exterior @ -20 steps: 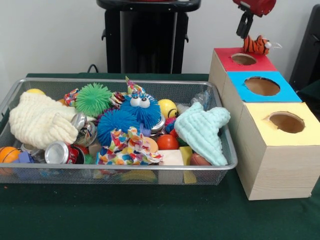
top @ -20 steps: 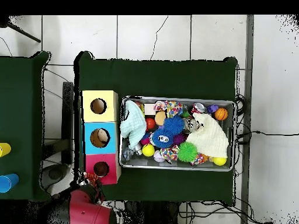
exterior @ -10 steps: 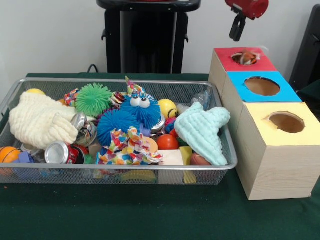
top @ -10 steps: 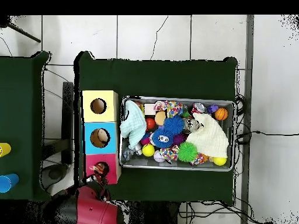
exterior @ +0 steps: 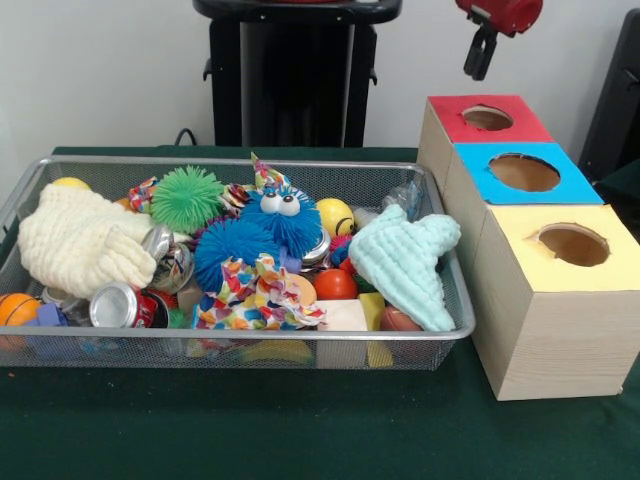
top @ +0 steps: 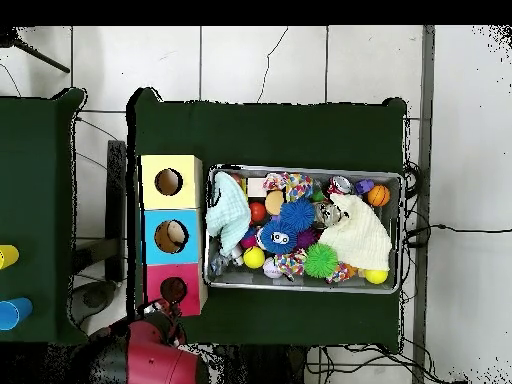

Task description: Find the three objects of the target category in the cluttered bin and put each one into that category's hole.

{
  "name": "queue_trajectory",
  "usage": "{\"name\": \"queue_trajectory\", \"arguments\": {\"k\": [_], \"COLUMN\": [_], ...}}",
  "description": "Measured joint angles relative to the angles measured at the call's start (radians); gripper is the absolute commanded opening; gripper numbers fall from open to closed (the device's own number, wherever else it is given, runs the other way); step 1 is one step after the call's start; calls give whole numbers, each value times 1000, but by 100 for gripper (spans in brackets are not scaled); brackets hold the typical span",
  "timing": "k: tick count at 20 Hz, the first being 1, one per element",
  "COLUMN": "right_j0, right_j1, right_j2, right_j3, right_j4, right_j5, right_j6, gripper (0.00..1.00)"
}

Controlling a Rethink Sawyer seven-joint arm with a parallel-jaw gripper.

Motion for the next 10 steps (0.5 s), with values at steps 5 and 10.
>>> {"name": "queue_trajectory", "arguments": {"k": [5, 10], "right_j0": [13, 5], "right_j1": [-4, -8], "right_j2": [0, -13], "right_j3": [0, -6], "right_j4": [0, -34], "right_j5": [0, 0], "right_j6": [0, 0], "gripper": [0, 0]}}
